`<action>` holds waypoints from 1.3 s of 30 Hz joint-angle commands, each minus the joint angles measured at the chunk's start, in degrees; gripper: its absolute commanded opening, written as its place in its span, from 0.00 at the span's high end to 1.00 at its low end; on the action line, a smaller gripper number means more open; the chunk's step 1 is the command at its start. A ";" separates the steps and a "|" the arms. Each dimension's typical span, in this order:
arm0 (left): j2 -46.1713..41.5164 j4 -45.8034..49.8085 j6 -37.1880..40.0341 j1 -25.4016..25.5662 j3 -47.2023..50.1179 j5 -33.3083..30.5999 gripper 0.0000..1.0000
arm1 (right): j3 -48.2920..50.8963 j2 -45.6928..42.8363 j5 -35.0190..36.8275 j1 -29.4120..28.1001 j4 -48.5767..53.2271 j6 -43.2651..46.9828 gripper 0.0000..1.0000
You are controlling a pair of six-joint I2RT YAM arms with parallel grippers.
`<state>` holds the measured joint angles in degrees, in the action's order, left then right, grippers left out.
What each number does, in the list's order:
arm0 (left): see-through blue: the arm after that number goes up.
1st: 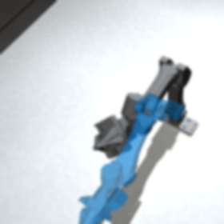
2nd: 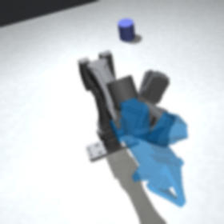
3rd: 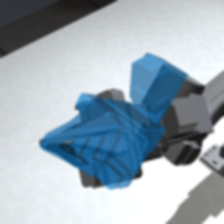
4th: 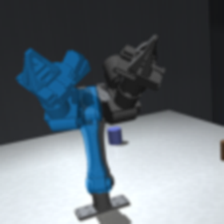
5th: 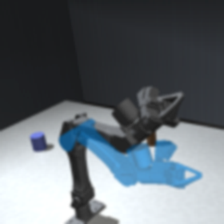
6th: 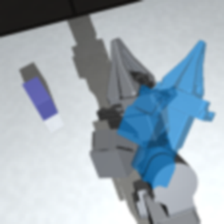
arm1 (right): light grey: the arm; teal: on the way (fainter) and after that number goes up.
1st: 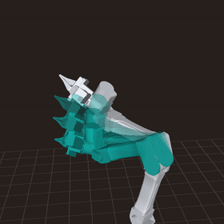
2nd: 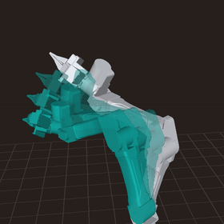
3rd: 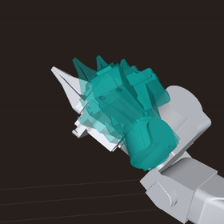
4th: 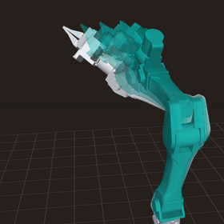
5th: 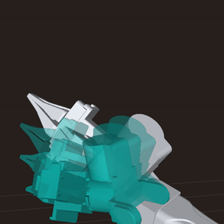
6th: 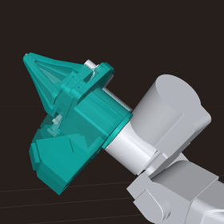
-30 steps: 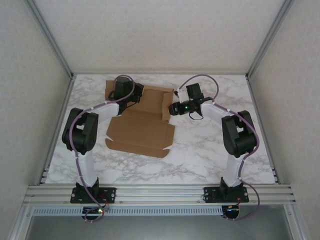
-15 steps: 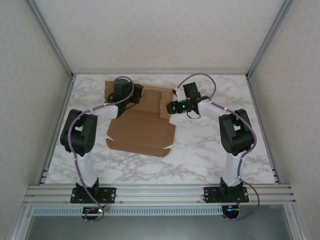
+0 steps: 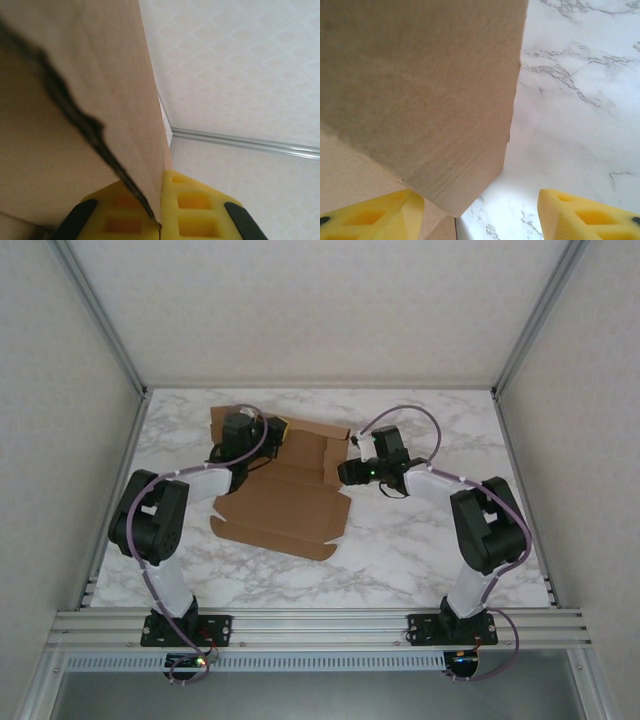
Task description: Fold the paper box
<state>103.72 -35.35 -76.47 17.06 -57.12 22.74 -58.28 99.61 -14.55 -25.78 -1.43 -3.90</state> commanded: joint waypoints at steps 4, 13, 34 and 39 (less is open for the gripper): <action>-4.19 -6.92 2.29 0.85 4.99 2.60 1.00 | 3.58 -4.36 1.16 -0.26 -5.60 0.11 0.38; -5.27 -11.93 3.49 1.11 7.29 4.59 1.00 | 10.75 -8.50 -3.30 -1.37 -12.68 7.35 0.38; -6.60 -18.44 2.21 2.01 10.09 7.40 1.00 | 9.86 -8.14 -3.57 -1.10 -9.34 14.20 0.28; -6.57 -15.93 2.89 1.90 9.08 7.75 1.00 | 8.85 -8.45 -3.54 -0.41 -8.34 14.01 0.33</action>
<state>99.35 -51.07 -74.81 18.61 -46.59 28.82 -47.18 92.07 -16.75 -26.50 -11.03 9.45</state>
